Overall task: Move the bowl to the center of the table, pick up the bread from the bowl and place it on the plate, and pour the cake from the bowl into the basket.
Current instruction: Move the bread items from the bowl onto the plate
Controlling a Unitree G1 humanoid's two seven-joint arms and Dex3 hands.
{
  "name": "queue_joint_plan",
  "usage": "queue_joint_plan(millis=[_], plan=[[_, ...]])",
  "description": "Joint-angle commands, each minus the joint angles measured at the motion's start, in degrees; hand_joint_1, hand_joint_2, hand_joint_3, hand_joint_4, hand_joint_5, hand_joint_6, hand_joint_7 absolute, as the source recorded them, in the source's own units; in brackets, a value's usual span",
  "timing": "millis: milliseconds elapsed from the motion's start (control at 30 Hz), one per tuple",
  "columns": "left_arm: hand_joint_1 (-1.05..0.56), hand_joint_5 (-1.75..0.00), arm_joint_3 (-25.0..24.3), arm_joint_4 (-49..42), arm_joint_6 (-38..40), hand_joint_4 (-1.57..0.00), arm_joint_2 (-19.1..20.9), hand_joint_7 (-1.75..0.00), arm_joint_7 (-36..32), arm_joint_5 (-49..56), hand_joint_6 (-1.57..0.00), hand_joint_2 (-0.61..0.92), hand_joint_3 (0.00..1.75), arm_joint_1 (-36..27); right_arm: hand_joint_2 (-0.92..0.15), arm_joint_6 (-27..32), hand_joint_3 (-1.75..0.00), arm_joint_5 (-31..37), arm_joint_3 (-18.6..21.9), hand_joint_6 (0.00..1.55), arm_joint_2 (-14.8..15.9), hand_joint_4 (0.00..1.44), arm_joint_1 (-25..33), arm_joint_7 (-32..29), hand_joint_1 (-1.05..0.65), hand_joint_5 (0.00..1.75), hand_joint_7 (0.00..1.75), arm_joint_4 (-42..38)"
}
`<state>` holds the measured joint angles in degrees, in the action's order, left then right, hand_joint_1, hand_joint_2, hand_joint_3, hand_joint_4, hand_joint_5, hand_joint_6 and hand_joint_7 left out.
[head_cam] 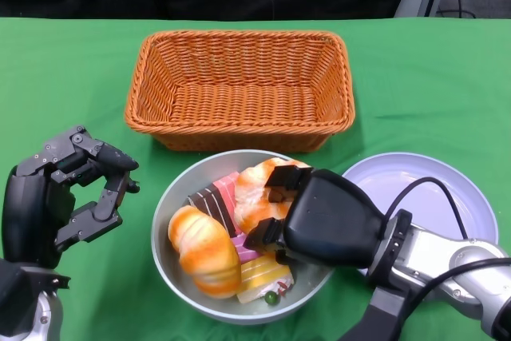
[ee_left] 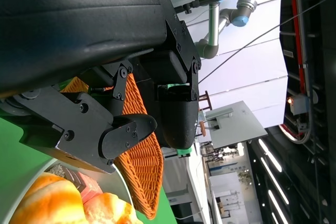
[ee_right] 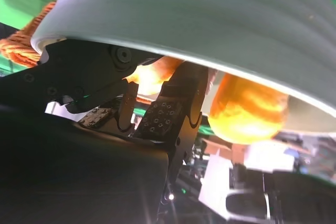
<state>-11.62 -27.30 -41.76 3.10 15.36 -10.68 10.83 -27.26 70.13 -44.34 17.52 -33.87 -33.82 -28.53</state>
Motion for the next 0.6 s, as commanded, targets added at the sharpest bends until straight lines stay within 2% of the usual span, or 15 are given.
queue_joint_plan(millis=[33,167,267,333,400,467,533,600], plan=[[-0.09,-1.48,-0.4,-0.5,-1.2,-0.77,0.8,-1.13,-0.9,0.3,-0.85,0.64,0.88,-0.2,-0.82,-1.7,0.0,-2.2,0.8,1.18,-0.3,0.83,-1.2,-3.2,-0.27,1.07,0.05,-0.2],[-0.09,-1.48,-0.5,-0.9,-1.3,-0.77,1.0,-1.12,-0.5,0.0,-0.85,0.65,0.85,-0.1,-0.82,-2.2,0.0,-3.5,1.7,1.2,-0.2,0.83,-1.1,-4.1,-0.26,1.13,0.05,0.9],[-0.08,-1.47,-0.7,-1.4,-1.3,-0.77,1.2,-1.11,-0.3,-0.3,-0.86,0.66,0.84,0.1,-0.83,-2.8,0.0,-5.3,3.4,1.23,0.3,0.77,-0.6,-4.5,-0.26,1.4,0.08,3.8],[-0.07,-1.47,-0.7,-1.6,-1.4,-0.78,1.3,-1.11,0.0,-0.8,-0.87,0.67,0.82,0.2,-0.84,-3.0,0.0,-6.1,4.5,1.25,0.6,0.77,0.0,-4.2,-0.27,1.46,0.11,5.7],[-0.08,-1.47,-0.7,-2.0,-1.8,-0.78,1.5,-1.1,0.0,-0.6,-0.86,0.67,0.81,0.4,-0.83,-3.3,0.0,-7.2,5.5,1.19,1.0,0.79,0.7,-3.0,-0.28,1.42,0.24,7.7],[-0.08,-1.47,-0.7,-2.3,-2.0,-0.78,1.6,-1.1,-0.1,-0.5,-0.86,0.67,0.81,0.4,-0.82,-3.5,0.0,-7.6,5.9,1.02,1.2,0.8,1.1,-2.3,-0.28,1.4,0.57,8.5],[-0.08,-1.47,-0.7,-2.4,-2.0,-0.78,1.7,-1.1,-0.2,-0.5,-0.86,0.67,0.8,0.4,-0.82,-3.5,0.0,-7.6,6.0,0.96,1.2,0.81,1.2,-2.0,-0.28,1.4,0.68,8.8],[-0.08,-1.47,-0.6,-2.3,-1.9,-0.78,1.6,-1.1,-0.1,-0.6,-0.87,0.67,0.8,0.4,-0.82,-3.8,0.0,-8.2,6.8,0.95,1.6,0.81,2.0,-2.1,-0.28,1.39,0.71,10.4]])
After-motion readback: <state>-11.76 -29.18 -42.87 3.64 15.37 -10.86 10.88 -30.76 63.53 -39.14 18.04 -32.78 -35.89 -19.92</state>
